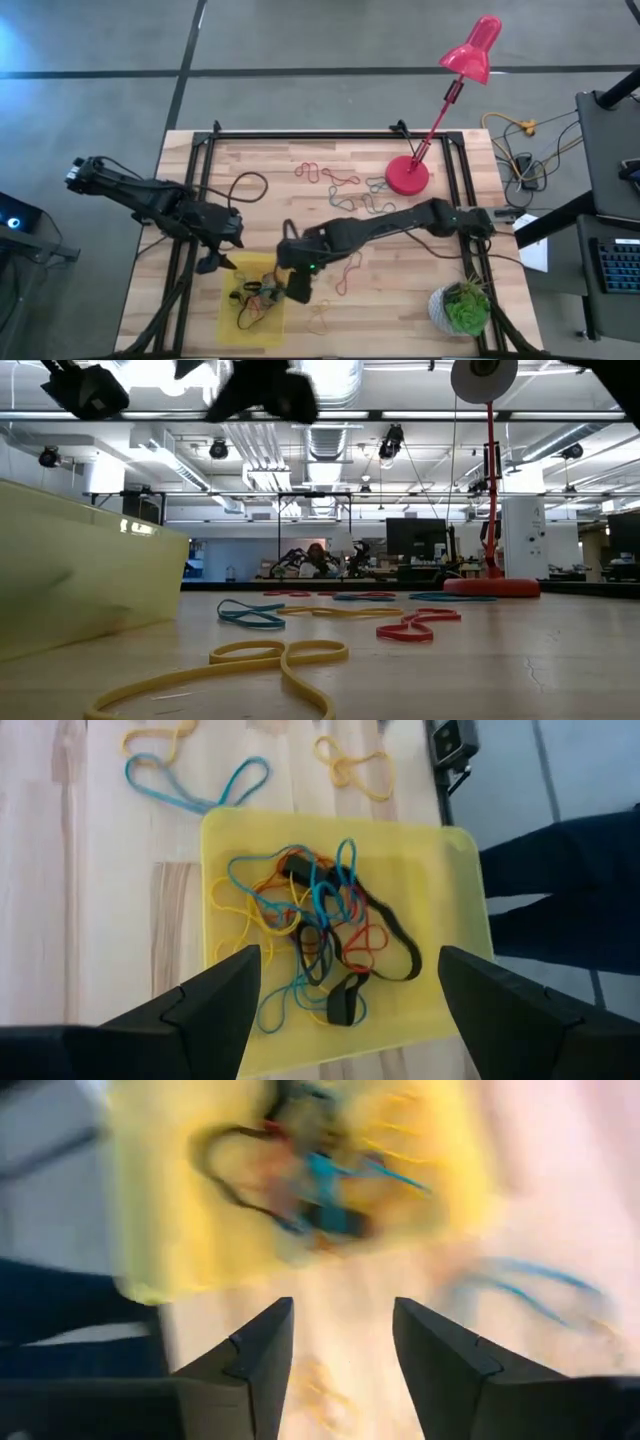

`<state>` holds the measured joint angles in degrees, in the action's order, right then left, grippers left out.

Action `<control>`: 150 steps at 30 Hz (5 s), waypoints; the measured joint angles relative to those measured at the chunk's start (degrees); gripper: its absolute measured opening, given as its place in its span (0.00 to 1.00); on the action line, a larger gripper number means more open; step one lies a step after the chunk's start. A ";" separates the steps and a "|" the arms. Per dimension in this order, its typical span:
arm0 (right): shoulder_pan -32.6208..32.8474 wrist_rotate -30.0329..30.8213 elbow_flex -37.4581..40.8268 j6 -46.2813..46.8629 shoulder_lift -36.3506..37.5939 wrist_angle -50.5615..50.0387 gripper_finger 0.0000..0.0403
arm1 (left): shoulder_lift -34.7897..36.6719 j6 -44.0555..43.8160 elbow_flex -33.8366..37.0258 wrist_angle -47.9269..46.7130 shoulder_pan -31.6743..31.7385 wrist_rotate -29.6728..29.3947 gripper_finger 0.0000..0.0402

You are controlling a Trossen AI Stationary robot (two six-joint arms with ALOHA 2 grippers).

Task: Pick and place rubber bands into bin
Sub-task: Put the red rubber band into the bin

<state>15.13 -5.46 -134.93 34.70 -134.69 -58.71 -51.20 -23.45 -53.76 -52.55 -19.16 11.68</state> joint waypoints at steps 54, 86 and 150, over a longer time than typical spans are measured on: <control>17.91 12.15 42.38 39.43 24.00 -28.88 0.36 | -68.92 29.08 -45.11 -5.68 52.92 -15.88 0.72; 16.42 13.07 42.38 36.07 24.00 -29.15 0.36 | -68.11 12.21 -43.20 -0.66 51.06 22.57 0.72; -33.52 3.93 43.72 -2.34 10.71 36.56 0.02 | -0.33 2.68 5.03 18.62 44.48 0.39 0.00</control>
<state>-18.39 -1.53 -91.21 32.36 -123.97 -22.15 -51.53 -20.77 -48.73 -33.93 25.32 12.07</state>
